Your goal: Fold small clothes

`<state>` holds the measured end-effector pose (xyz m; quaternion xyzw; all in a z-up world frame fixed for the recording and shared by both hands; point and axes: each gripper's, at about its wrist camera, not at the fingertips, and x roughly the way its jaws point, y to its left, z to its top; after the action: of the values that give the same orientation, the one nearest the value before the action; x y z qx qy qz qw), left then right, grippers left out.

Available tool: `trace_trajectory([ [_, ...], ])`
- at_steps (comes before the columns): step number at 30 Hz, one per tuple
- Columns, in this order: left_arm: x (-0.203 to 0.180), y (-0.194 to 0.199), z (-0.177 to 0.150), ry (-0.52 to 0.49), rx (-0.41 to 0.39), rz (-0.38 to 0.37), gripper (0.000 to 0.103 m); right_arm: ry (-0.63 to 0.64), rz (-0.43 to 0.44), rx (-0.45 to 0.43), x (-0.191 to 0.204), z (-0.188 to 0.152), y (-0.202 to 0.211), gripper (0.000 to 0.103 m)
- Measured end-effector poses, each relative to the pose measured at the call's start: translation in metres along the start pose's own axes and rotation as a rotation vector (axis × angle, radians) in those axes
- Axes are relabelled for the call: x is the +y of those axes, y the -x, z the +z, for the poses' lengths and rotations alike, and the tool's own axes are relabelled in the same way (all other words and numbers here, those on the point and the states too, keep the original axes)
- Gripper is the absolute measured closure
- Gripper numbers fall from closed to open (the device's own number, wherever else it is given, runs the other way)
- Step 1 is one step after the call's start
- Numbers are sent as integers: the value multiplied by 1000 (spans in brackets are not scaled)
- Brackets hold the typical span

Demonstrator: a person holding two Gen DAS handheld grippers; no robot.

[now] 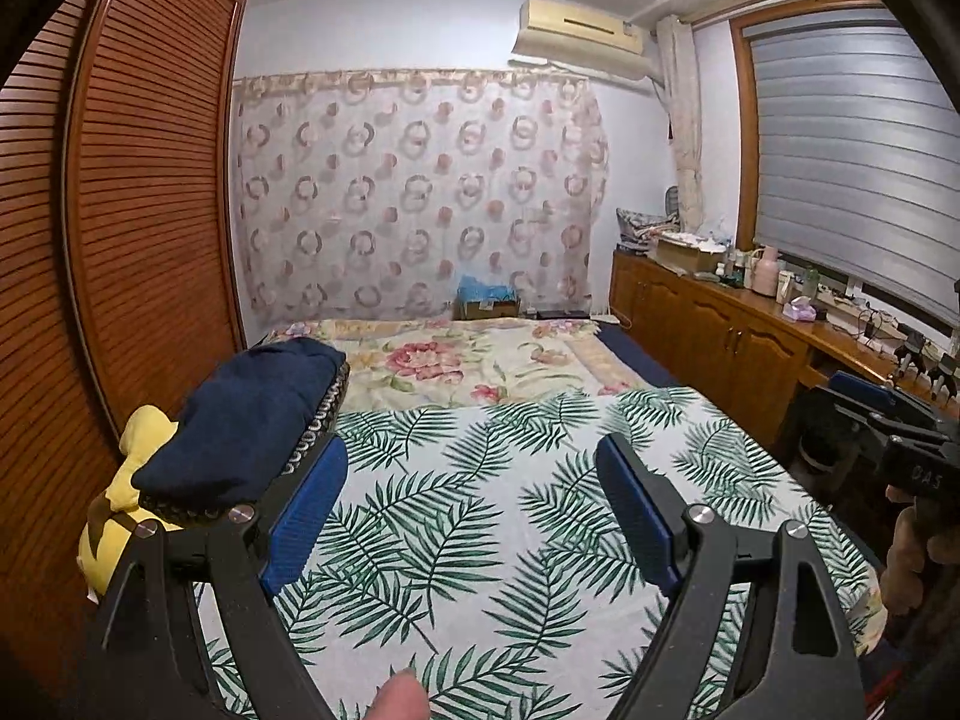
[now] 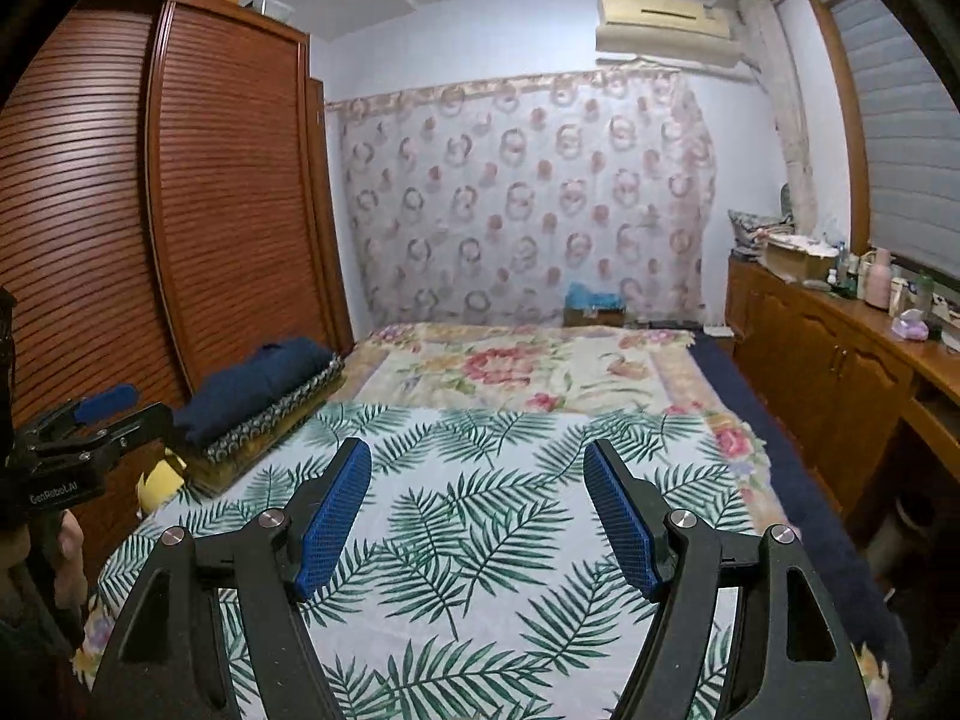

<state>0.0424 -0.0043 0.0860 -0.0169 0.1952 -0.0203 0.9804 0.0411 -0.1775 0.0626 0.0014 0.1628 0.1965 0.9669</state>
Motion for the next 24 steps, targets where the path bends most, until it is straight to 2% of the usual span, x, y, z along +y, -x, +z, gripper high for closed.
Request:
trace_trajectory([
  [8, -4, 2, 2, -5, -5, 0, 18, -2, -6, -3, -5, -13, -2, 28],
  [24, -2, -4, -1, -15, 9, 19, 18, 0, -13, 5, -19, 3, -2, 28],
])
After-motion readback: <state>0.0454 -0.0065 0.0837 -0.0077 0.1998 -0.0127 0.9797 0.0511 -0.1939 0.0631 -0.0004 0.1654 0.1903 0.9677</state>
